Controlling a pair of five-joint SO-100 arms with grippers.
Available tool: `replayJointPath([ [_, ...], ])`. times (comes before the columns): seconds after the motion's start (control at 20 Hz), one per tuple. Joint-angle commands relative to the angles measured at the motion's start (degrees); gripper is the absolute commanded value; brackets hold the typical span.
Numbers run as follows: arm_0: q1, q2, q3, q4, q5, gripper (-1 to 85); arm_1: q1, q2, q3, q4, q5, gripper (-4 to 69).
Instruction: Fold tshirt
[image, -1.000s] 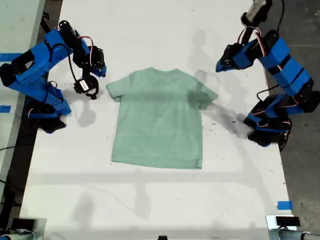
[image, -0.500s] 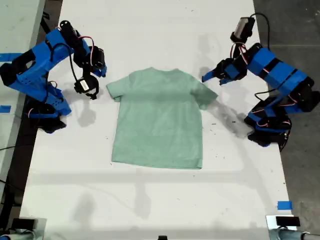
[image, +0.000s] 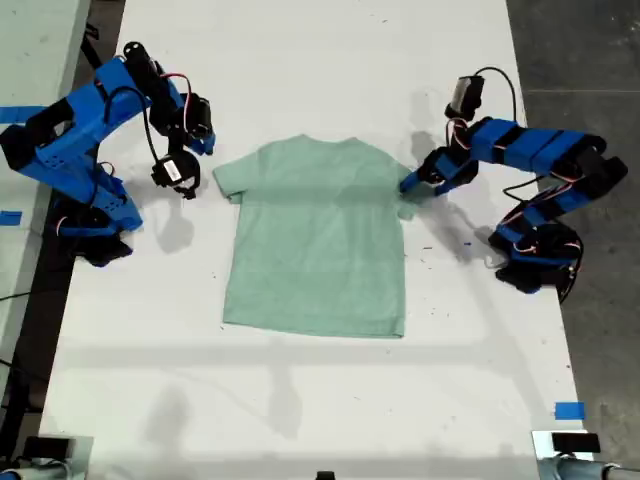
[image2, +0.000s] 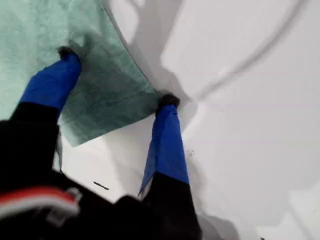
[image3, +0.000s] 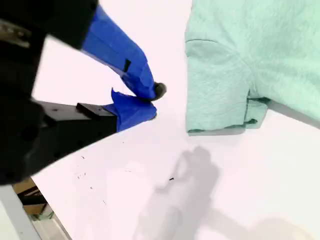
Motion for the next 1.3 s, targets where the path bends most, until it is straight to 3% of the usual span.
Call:
replayJointPath([
  [0.0,-0.7,0.4,-1.8,-0.5,0.5,0.1,-0.3,-0.9,-2.1,-1.8,-0.5,21.4],
  [0.15,-0.7,0.2,-1.8,-0.6,0.6,0.1,-0.2,-1.5,-2.5,-1.9,-0.3,1.6],
  [0.2,-0.7,0.1,-1.8,-0.6,0.6,0.1,-0.1,-1.6,-2.5,-2.1,-0.3,-1.0],
  [0.45,-0.5,0.0,-1.8,-0.7,0.6,0.1,-2.5,-1.6,-4.2,-2.5,0.5,-0.9],
  [0.9,0.1,0.0,-1.8,-1.1,0.3,0.1,-12.1,-0.2,-30.1,10.4,7.0,-0.9],
  [1.0,0.4,-0.2,-1.9,-1.5,0.3,0.1,-16.3,-3.2,-38.0,10.3,10.1,-0.9],
  [1.25,0.9,-0.8,-2.1,-1.7,-0.1,0.1,-23.6,-21.4,-52.9,0.4,15.6,-0.9],
])
